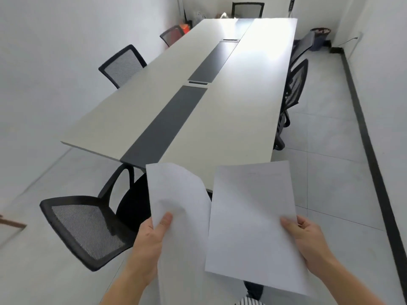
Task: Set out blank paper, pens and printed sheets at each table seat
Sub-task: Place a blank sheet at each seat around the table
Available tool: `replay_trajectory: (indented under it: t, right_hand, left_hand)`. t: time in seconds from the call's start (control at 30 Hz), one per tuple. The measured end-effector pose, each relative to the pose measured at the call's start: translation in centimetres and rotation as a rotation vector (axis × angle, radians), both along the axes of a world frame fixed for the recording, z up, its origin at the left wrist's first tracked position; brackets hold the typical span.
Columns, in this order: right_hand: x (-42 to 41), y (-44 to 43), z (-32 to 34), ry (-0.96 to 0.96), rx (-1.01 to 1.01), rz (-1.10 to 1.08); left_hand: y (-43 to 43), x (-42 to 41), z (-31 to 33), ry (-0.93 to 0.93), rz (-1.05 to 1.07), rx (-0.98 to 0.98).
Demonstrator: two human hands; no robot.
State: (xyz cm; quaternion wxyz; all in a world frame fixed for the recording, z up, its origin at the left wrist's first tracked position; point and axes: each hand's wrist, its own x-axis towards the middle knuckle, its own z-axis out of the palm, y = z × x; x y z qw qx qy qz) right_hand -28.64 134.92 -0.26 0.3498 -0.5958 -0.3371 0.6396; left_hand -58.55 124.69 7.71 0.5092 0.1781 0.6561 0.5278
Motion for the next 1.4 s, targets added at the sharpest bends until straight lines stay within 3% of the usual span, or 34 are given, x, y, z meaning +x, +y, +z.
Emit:
replay_trajectory:
  t: [0.27,0.53,0.8,1.23,1.3,1.4]
  right_hand:
    - [-7.5,16.1,-0.6,-0.144,0.101,0.076]
    - [-15.7,25.3,-6.5,-0.423,0.045,0.005]
    - [-21.0,27.2,-10.5,-0.659,-0.155,0.029]
    - [-22.0,27.7,-9.2,-0.875,-0.198,0.137]
    - [-21.4,27.1,-7.9,-0.864,-0.134,0.136]
    - [-21.0,25.9,-5.1,-0.702,-0.041,0.138]
  left_hand:
    - [4.8,-6.1,0.7,0.052,0.233,0.002]
    - [9.6,-14.1,-0.5,0.029,0.271,-0.03]
    - [16.0,-21.6,-1.2,0.002,0.158,-0.061]
    - [21.4,-23.8,-1.2,-0.042,-0.04,-0.085]
    - [22.7,-22.8,-0.7,-0.054,-0.106,-0.063]
    - [25.0,-20.3,0.2,-0.097,-0.229,0.002]
